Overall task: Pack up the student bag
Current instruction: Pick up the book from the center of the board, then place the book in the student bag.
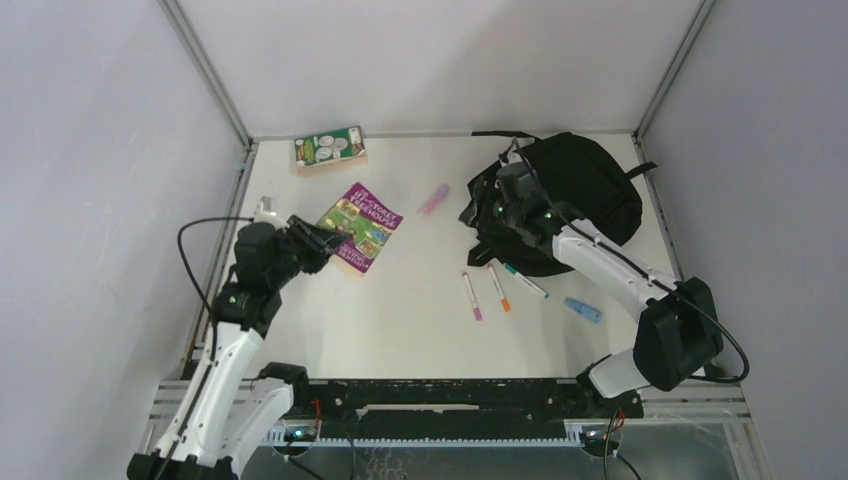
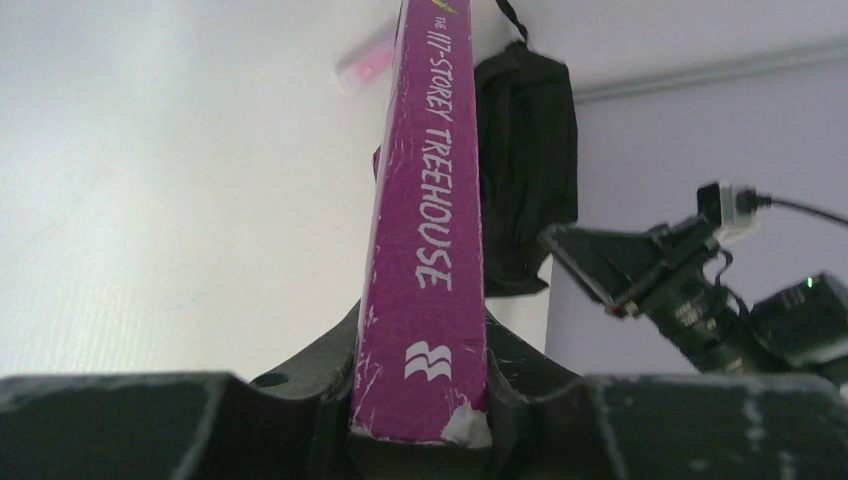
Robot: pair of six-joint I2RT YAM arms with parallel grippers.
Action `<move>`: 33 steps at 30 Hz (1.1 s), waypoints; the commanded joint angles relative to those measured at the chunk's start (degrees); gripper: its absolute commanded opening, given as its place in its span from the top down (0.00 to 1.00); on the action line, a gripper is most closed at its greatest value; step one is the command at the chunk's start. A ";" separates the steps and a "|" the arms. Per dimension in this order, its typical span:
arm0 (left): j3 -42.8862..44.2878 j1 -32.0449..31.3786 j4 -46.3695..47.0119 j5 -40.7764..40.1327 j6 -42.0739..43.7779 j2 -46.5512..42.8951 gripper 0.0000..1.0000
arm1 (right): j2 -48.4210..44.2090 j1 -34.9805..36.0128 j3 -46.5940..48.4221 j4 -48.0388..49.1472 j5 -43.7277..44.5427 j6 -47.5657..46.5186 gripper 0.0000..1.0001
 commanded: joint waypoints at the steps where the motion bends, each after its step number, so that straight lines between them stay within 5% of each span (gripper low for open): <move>1: 9.08 0.25 2.55 14.27 8.20 6.93 1.00 | 2.63 -0.33 4.85 -16.69 20.35 -23.58 0.39; 9: 11.78 -0.62 1.93 24.18 11.80 19.39 1.00 | 9.11 -2.55 7.83 -14.27 19.01 -27.14 0.32; 22: 11.76 -2.75 5.87 24.88 10.18 23.84 1.00 | 18.11 -5.01 9.71 -10.02 18.53 -27.70 0.40; 25: 11.79 -3.53 6.30 24.75 10.03 24.47 1.00 | 17.81 -4.85 9.72 -9.71 18.69 -26.92 0.52; 28: 11.70 -4.08 6.41 24.51 10.14 24.88 1.00 | 15.64 -4.75 9.73 -9.90 18.55 -26.49 0.77; 33: 11.60 -4.24 6.98 24.09 10.06 25.44 1.00 | 12.09 -4.73 9.70 -10.88 17.88 -26.74 0.78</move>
